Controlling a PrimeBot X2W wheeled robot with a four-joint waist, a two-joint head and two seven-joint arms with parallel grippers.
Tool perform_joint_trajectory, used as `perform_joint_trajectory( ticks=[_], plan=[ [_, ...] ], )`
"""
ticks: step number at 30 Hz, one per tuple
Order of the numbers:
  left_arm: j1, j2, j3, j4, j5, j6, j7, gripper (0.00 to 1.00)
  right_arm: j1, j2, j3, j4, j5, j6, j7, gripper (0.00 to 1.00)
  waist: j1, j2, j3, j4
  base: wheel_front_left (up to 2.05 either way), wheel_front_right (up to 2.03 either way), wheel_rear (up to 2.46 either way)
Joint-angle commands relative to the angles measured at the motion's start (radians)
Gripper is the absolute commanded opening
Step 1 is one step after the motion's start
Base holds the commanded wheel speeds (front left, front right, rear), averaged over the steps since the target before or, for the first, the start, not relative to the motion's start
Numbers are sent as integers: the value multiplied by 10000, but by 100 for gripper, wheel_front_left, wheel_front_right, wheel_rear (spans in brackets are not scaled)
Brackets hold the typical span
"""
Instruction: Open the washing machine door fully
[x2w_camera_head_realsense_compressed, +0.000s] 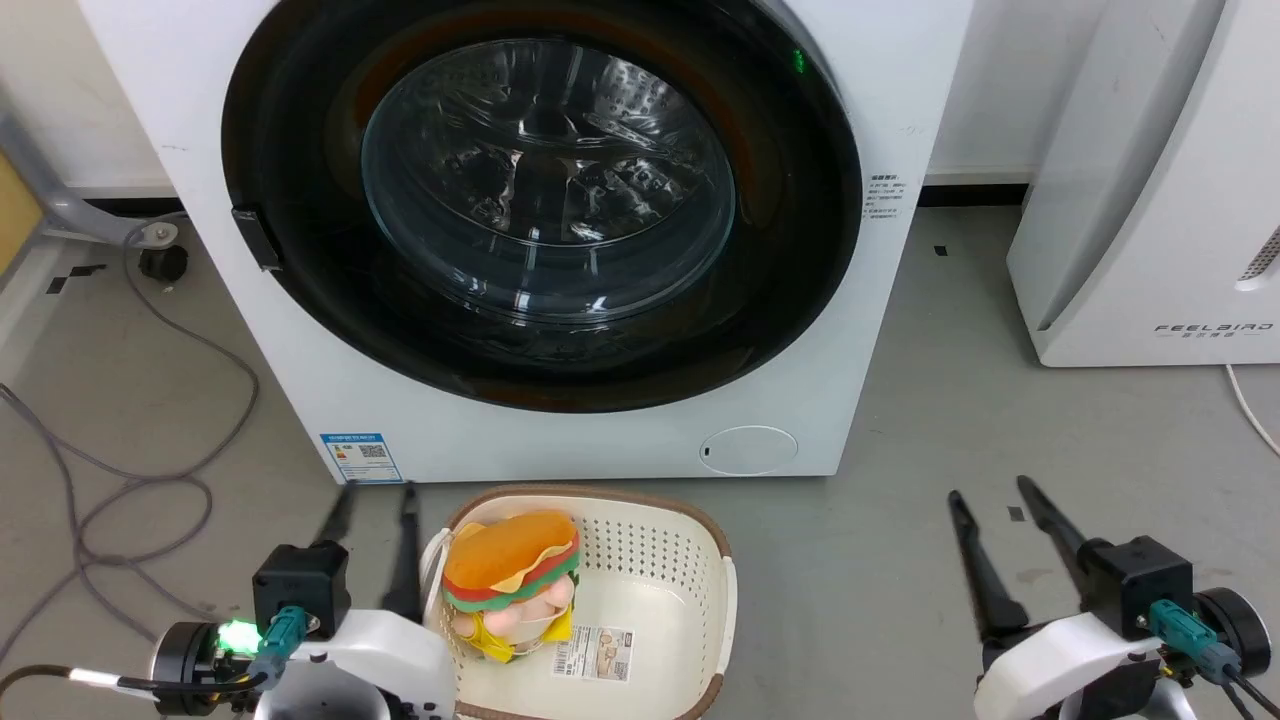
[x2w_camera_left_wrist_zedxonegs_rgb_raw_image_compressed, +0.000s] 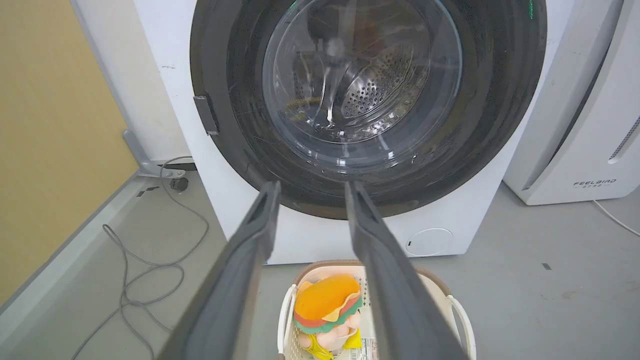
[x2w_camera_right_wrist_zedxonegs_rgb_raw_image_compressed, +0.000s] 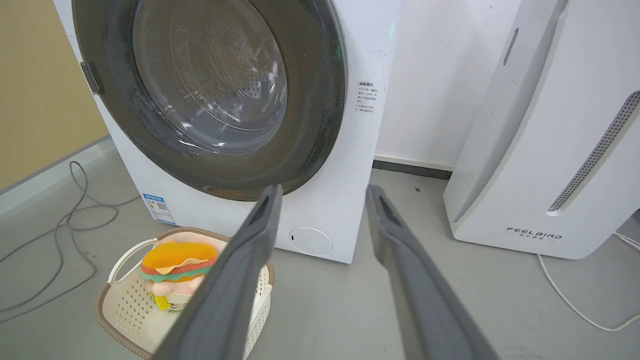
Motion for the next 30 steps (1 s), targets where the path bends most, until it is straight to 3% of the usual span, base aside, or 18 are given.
perform_joint_trajectory(
  ticks=[1, 6, 7, 8, 19, 30],
  plan=[
    [-1, 0, -35, 38, -35, -11, -57, 100, 21, 0, 2, 19, 34, 0, -51, 100, 0, 0, 0, -3, 0, 0, 0],
    [-23, 0, -110, 147, -100, -18, -166, 100, 47, 0, 12, 97, 119, 1, -152, 100, 0, 0, -2, -9, 0, 0, 0],
    [-27, 0, -124, 168, -113, -19, -187, 100, 51, 0, 13, 116, 140, 1, -172, 11, 0, 0, -3, -10, 0, 0, 0],
    [-32, 0, -139, 190, -125, -21, -209, 100, 54, 0, 15, 134, 160, 1, -193, 0, 0, 0, -4, -11, 0, 0, 0],
    [-56, 0, -275, 331, -253, -38, -438, 100, 48, 1, 59, 233, 854, 1, -435, 0, 0, 0, -6, -11, 0, 0, 0],
    [-81, 1, -380, 468, -393, -60, -669, 100, -93, 1, 73, 42, 3872, 2, -665, 0, 0, 0, 4, -13, 0, 0, 0]
  ],
)
